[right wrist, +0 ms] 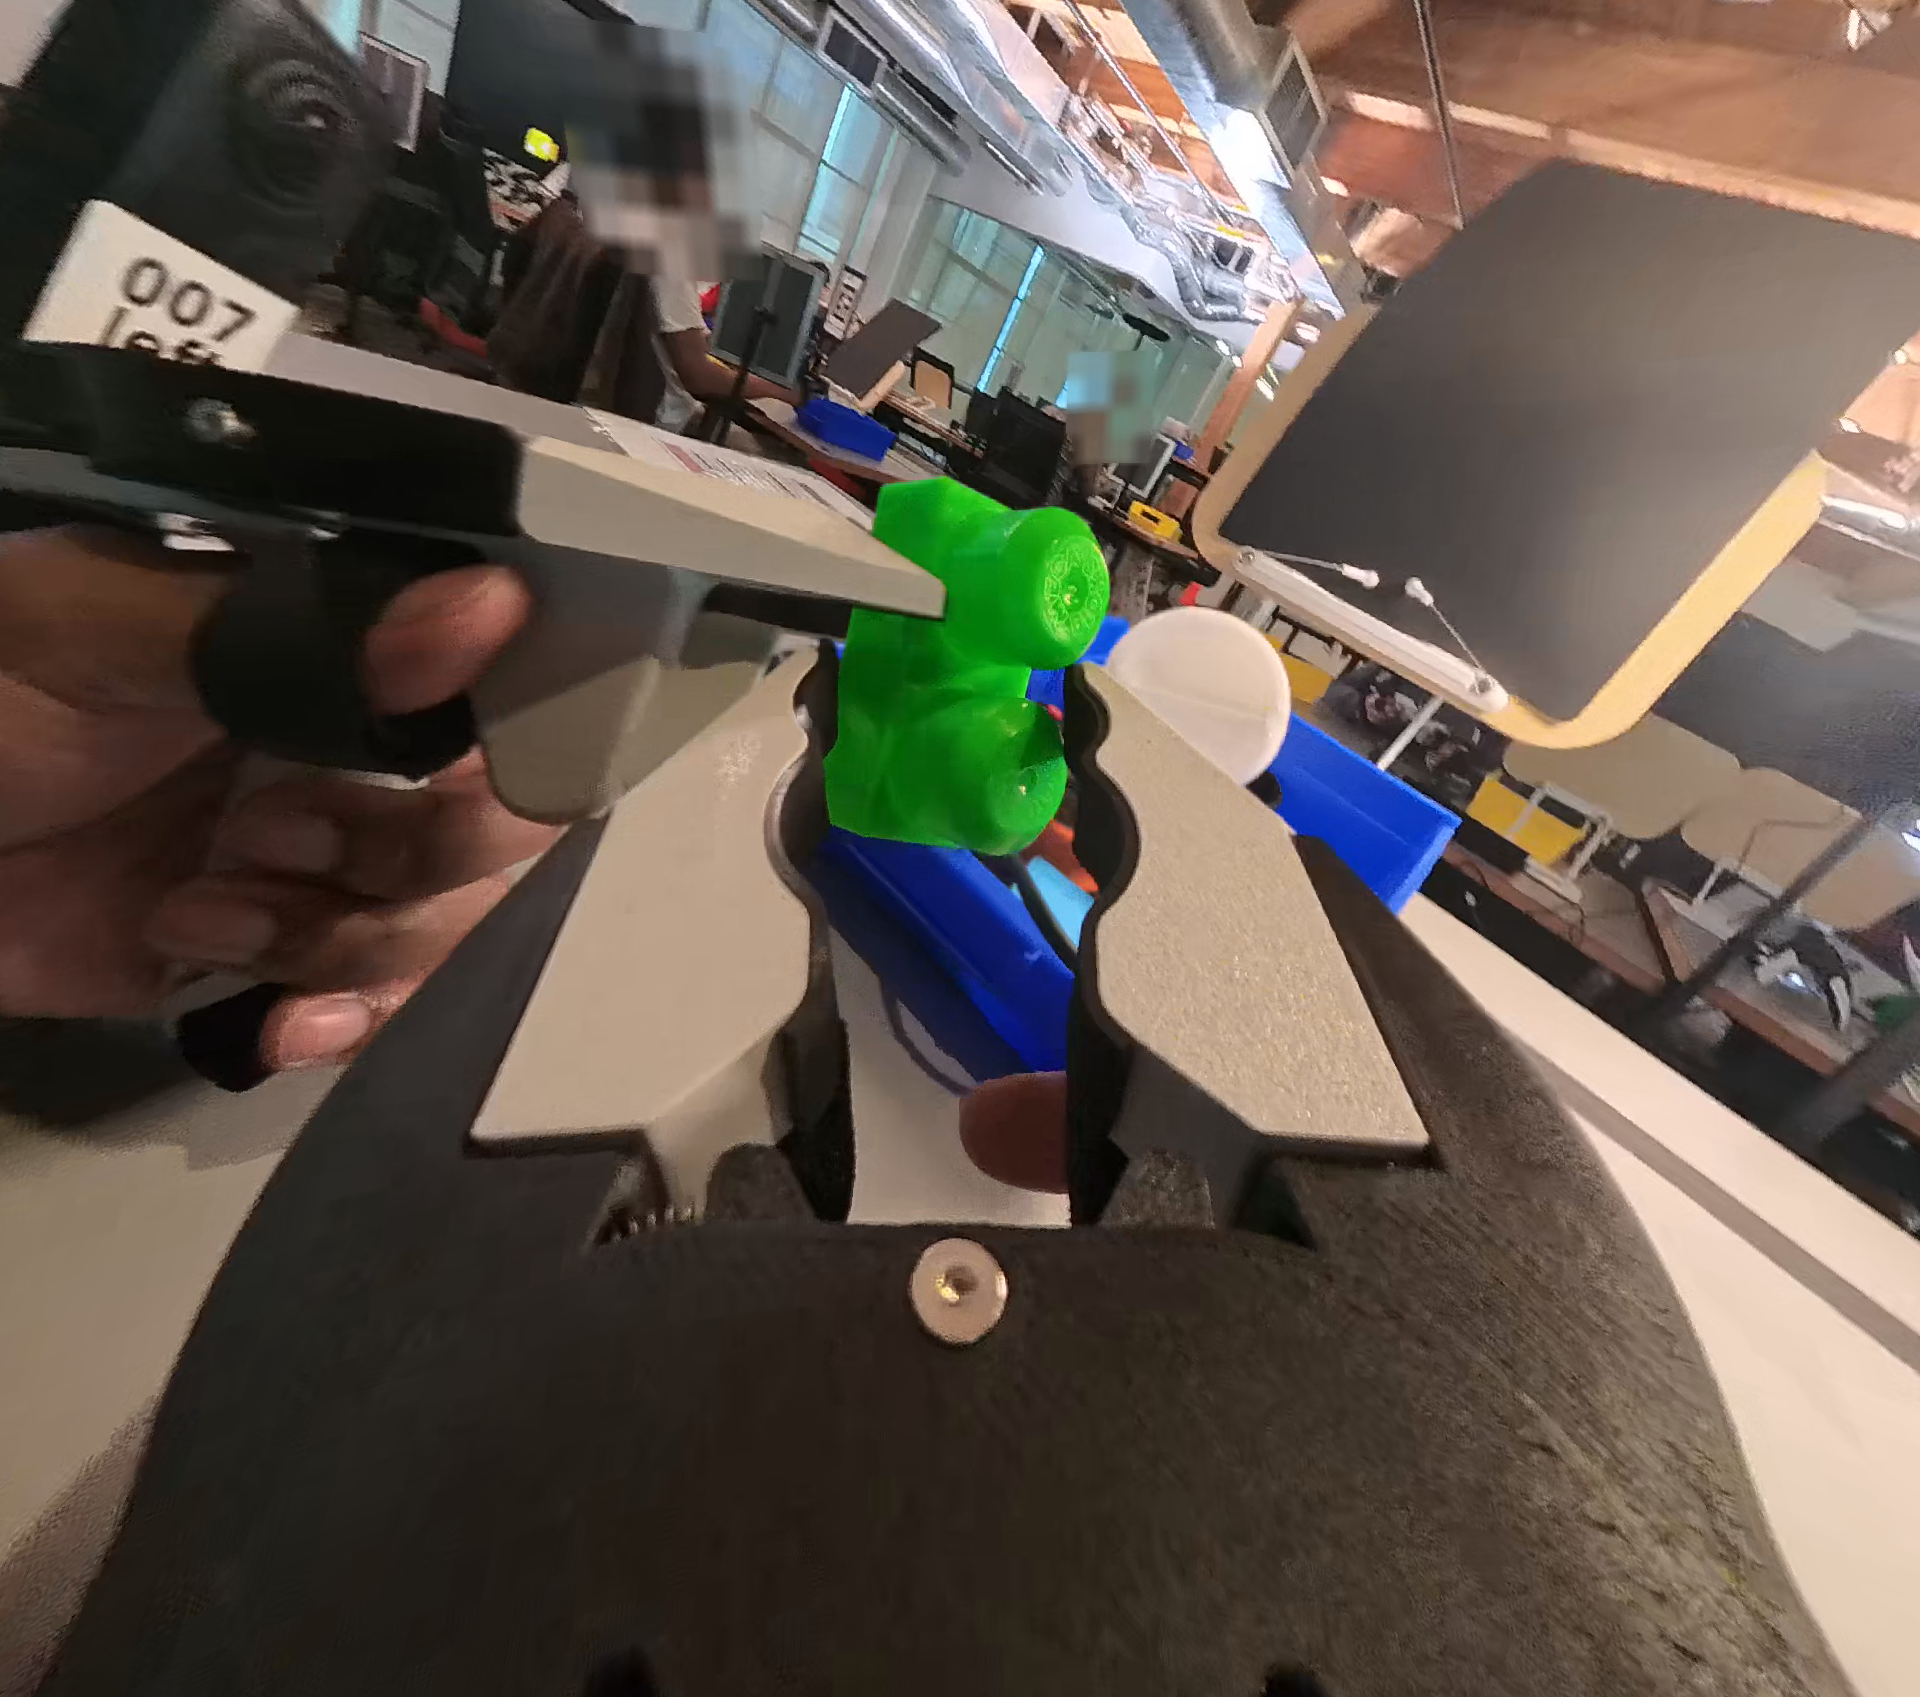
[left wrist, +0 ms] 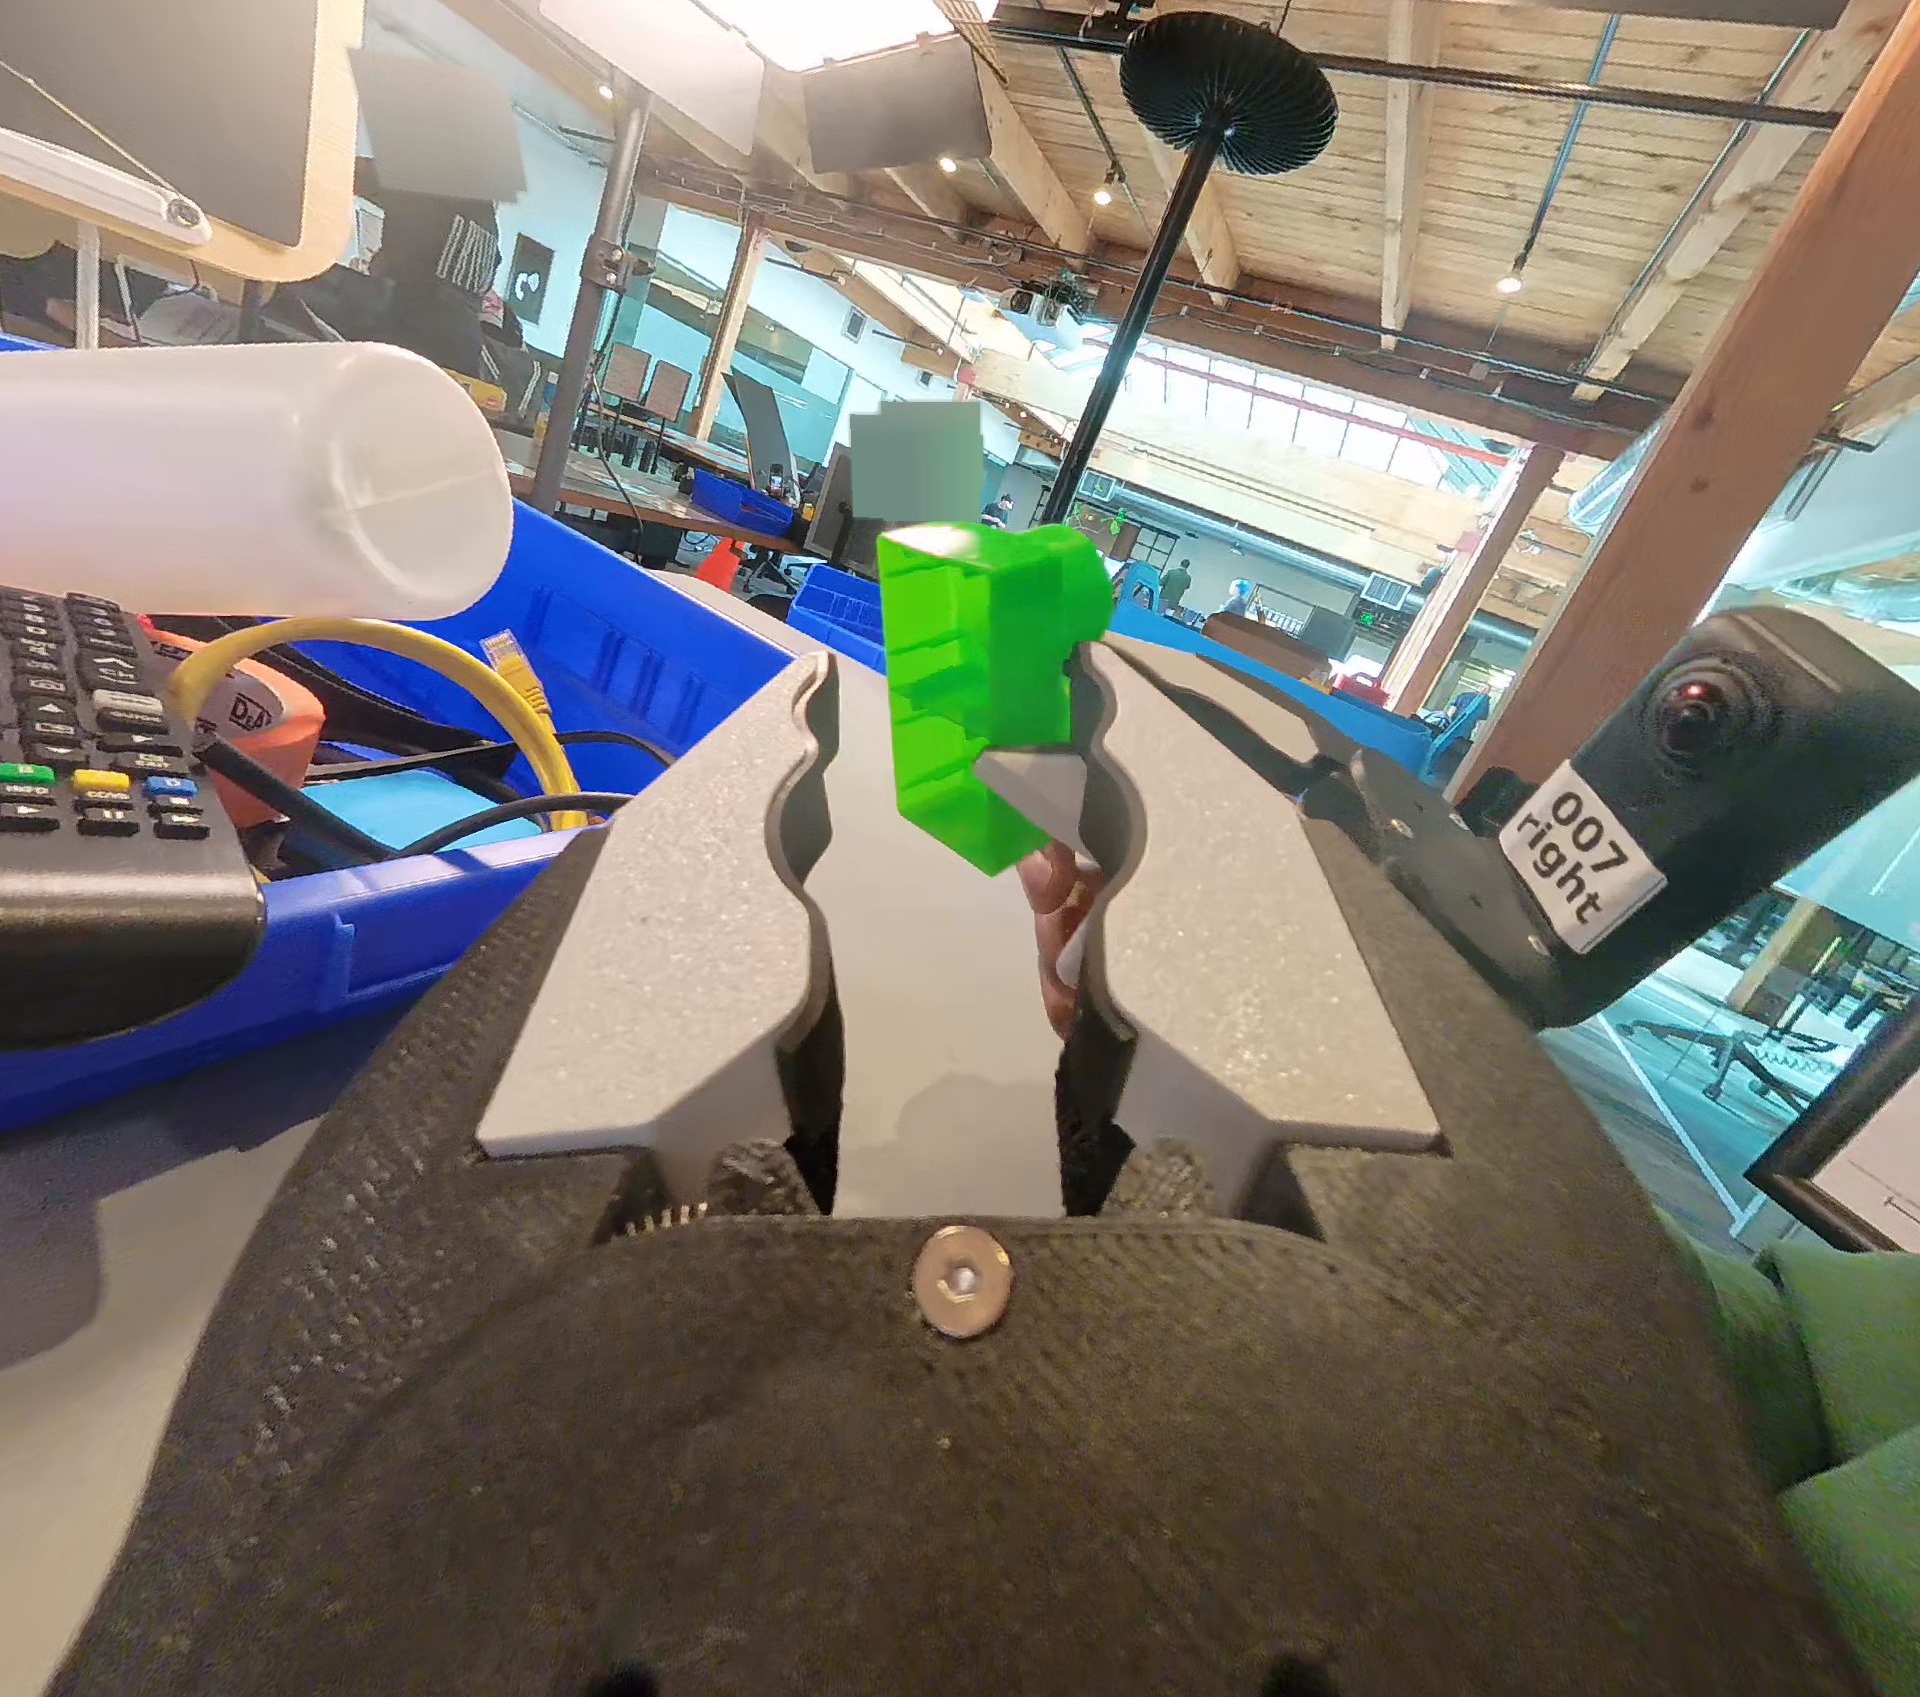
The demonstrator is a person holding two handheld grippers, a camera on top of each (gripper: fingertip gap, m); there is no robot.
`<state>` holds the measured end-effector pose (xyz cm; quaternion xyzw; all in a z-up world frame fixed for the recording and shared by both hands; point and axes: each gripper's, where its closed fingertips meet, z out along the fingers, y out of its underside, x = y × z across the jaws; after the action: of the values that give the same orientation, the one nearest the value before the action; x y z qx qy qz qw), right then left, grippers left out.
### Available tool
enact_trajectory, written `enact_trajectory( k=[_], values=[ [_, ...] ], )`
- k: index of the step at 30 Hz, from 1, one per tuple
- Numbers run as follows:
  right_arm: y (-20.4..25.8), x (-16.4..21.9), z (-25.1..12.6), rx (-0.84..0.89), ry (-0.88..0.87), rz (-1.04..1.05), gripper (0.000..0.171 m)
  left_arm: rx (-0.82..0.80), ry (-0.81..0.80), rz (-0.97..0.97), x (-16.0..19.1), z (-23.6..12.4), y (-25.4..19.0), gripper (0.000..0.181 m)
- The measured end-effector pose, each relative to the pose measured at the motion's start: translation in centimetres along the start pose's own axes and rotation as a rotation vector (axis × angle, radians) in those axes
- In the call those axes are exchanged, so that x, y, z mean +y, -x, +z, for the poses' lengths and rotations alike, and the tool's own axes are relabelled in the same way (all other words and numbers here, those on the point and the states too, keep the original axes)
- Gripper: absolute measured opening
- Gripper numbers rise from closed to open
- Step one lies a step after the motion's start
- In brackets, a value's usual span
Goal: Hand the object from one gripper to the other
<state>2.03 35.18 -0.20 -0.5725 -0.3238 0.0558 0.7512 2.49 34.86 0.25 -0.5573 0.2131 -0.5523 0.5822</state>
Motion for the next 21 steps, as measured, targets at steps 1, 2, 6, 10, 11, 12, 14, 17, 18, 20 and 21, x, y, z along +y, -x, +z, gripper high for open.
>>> enact_trajectory(
  k=[1, 2, 6, 10, 11, 12, 14, 17, 18, 20, 21],
  values=[
    [0.2, -0.2, 0.0, -0.004, -0.012, -0.012, 0.044, 0.010, -0.006, 0.001, -0.1, -0.1, -0.1, 0.045],
    [0.3, -0.4, -0.1, -0.003, -0.018, -0.022, 0.044, 0.024, -0.014, -0.001, -0.3, -0.1, -0.4, 0.042],
    [0.3, -0.1, 0.0, -0.004, -0.004, -0.025, 0.044, 0.092, -0.001, 0.004, -0.1, -0.2, -1.3, 0.015],
    [0.3, -0.2, 0.1, -0.001, -0.010, -0.045, 0.045, 0.098, -0.001, -0.013, -0.2, -0.4, -1.2, 0.014],
    [0.4, -0.3, 0.1, 0.002, -0.012, -0.051, 0.045, 0.099, -0.003, -0.026, -0.2, -0.4, -1.1, 0.014],
    [0.4, -0.3, 0.1, 0.005, -0.013, -0.060, 0.046, 0.099, -0.006, -0.040, -0.3, -0.5, -1.0, 0.013],
    [0.3, -0.4, 0.1, 0.019, -0.017, -0.081, 0.045, 0.096, -0.025, -0.070, -0.6, -0.6, -0.7, 0.007],
    [0.1, -0.5, 0.0, 0.037, -0.022, -0.101, 0.045, 0.080, -0.101, -0.157, -1.8, -1.3, 0.5, 0.006],
    [0.1, -0.5, 0.0, 0.040, -0.022, -0.107, 0.045, 0.081, -0.125, -0.200, -2.1, -1.5, 0.9, 0.006],
    [0.1, -0.5, 0.0, 0.046, -0.021, -0.125, 0.045, 0.087, -0.162, -0.285, -2.5, -1.8, 1.6, 0.006],
    [0.1, -0.5, 0.0, 0.048, -0.020, -0.134, 0.045, 0.089, -0.178, -0.326, -2.6, -1.9, 2.0, 0.006]
  ],
)
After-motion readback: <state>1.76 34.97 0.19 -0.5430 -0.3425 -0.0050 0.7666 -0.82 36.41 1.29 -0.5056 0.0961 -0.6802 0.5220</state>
